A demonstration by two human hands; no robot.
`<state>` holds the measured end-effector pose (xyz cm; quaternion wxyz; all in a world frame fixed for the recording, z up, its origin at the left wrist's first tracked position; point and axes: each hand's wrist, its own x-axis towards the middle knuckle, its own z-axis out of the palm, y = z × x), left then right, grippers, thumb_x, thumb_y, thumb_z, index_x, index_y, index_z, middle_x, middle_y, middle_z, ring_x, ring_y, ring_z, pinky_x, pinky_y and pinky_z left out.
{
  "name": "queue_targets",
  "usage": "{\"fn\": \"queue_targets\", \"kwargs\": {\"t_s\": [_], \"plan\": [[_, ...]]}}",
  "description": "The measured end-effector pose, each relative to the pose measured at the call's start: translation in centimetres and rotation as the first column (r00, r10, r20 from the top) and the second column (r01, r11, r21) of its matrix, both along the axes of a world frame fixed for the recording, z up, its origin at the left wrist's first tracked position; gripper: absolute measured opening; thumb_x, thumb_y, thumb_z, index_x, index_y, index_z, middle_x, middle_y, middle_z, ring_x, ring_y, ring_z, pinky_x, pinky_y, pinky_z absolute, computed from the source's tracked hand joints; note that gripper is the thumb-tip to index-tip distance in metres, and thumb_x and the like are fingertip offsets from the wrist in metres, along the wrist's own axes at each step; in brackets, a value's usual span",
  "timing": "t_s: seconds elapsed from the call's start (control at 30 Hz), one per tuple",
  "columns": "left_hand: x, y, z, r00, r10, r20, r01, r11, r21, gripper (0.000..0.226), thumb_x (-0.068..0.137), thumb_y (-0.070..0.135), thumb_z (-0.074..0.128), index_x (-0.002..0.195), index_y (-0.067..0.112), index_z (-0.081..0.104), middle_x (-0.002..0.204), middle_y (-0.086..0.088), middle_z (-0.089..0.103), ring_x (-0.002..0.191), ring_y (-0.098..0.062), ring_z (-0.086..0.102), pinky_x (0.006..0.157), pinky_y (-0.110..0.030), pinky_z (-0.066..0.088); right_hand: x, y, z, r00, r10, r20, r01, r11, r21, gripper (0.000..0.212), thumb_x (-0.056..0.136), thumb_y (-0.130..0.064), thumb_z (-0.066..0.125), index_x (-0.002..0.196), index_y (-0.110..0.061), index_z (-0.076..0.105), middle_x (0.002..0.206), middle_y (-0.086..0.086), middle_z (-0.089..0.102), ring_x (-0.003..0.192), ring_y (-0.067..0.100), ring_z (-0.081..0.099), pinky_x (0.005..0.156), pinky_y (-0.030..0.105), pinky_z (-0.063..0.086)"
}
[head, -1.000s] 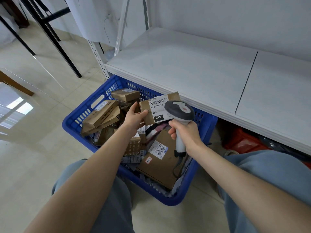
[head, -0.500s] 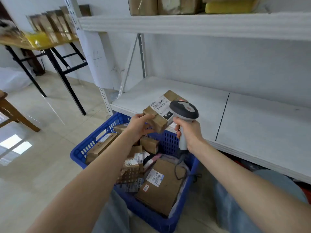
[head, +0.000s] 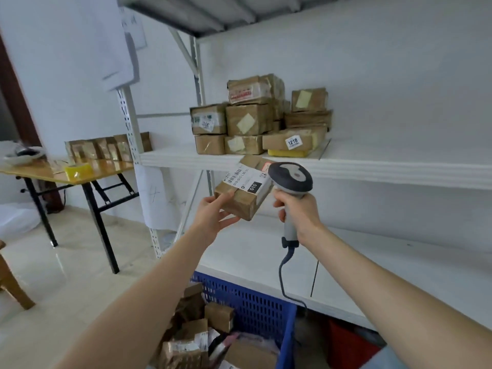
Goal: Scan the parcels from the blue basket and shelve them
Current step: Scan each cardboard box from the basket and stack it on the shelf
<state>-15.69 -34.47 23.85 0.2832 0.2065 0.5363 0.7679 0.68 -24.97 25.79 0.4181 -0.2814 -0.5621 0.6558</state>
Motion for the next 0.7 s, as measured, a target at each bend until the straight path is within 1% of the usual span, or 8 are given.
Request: {"fn": "queue_targets", "kwargs": {"t_s": [0.13,0.23,0.3,0.37,0.43,0.57,0.63,0.7], "plan": [[1.7,1.0,6.1,0.996,0.015,-0.093,-0.007,0.996,0.086,0.022,0.087,0.017,0.069,0.099,0.006,0.055,0.102,-0.012,0.064,0.092,-0.026,0.066,0.082,-0.048,0.056,0.6,0.5,4.8,0.994,0.028,-0.106,-0.021,0.998,0.065,0.007,0.084,-0.011,0.071,0.088,-0.012,0.065,0.079,0.003,0.067,0.064,0.014,0.065,0.06,0.025,0.053],[2.7,3.0,11.1,0.992,0.018,-0.127,-0.004,0.995,0.102,0.04,0.083,0.02,0.073,0.115,0.007,0.053,0.11,-0.012,0.063,0.096,-0.027,0.067,0.078,-0.047,0.058,0.7,1.9,8.8,0.982,0.041,-0.182,-0.029,0.997,0.07,0.012,0.083,-0.01,0.071,0.092,-0.015,0.065,0.085,0.002,0.068,0.075,0.02,0.066,0.069,0.032,0.056],[3.4,4.8,13.8,0.989,0.033,-0.146,-0.021,0.996,0.081,0.04,0.081,0.023,0.076,0.111,0.006,0.055,0.109,-0.012,0.063,0.096,-0.027,0.067,0.072,-0.043,0.059,0.8,3.2,11.1,0.979,0.038,-0.199,-0.024,0.997,0.075,0.016,0.077,-0.016,0.076,0.089,-0.017,0.066,0.092,0.007,0.069,0.083,0.026,0.066,0.079,0.038,0.057],[3.7,7.1,15.8,0.985,0.031,-0.172,-0.023,0.998,0.05,0.041,0.079,0.026,0.078,0.106,0.007,0.054,0.108,-0.012,0.062,0.099,-0.03,0.066,0.067,-0.041,0.06,0.8,4.7,12.9,0.98,0.047,-0.194,-0.036,0.997,0.064,0.034,0.065,-0.025,0.081,0.095,-0.016,0.068,0.101,0.013,0.07,0.093,0.034,0.068,0.087,0.045,0.055],[3.8,9.5,17.2,0.971,0.033,-0.237,-0.037,0.999,-0.011,0.05,0.078,0.033,0.078,0.111,0.006,0.051,0.112,-0.012,0.061,0.103,-0.031,0.064,0.065,-0.039,0.059,1.0,6.1,14.3,0.977,0.046,-0.207,-0.04,0.999,0.033,0.04,0.068,-0.021,0.08,0.104,-0.011,0.067,0.099,0.014,0.07,0.091,0.036,0.069,0.083,0.048,0.057],[3.1,13.4,18.9,0.845,0.073,-0.529,-0.213,0.955,-0.208,0.057,0.079,0.055,0.068,0.107,0.008,0.053,0.097,-0.006,0.06,0.096,-0.026,0.057,0.087,-0.04,0.053,0.5,9.7,15.9,0.982,0.023,-0.189,-0.026,1.0,-0.014,0.034,0.08,-0.017,0.075,0.11,-0.007,0.065,0.098,0.01,0.069,0.085,0.031,0.069,0.085,0.046,0.057],[2.5,15.2,19.4,0.773,0.053,-0.632,-0.273,0.927,-0.257,0.056,0.083,0.056,0.062,0.108,0.006,0.056,0.087,-0.004,0.058,0.089,-0.025,0.057,0.086,-0.037,0.052,-0.1,11.4,16.2,0.985,0.014,-0.17,-0.017,1.0,-0.021,0.035,0.08,-0.018,0.076,0.112,-0.008,0.065,0.102,0.01,0.069,0.085,0.031,0.069,0.085,0.046,0.057],[1.8,16.8,19.5,0.717,0.015,-0.697,-0.318,0.897,-0.308,0.052,0.089,0.051,0.057,0.113,0.005,0.057,0.088,-0.005,0.059,0.086,-0.025,0.057,0.081,-0.035,0.052,-0.8,12.8,16.3,0.988,0.016,-0.156,-0.021,0.999,-0.026,0.036,0.079,-0.017,0.076,0.113,-0.009,0.064,0.103,0.01,0.069,0.091,0.033,0.07,0.081,0.045,0.058]]}}
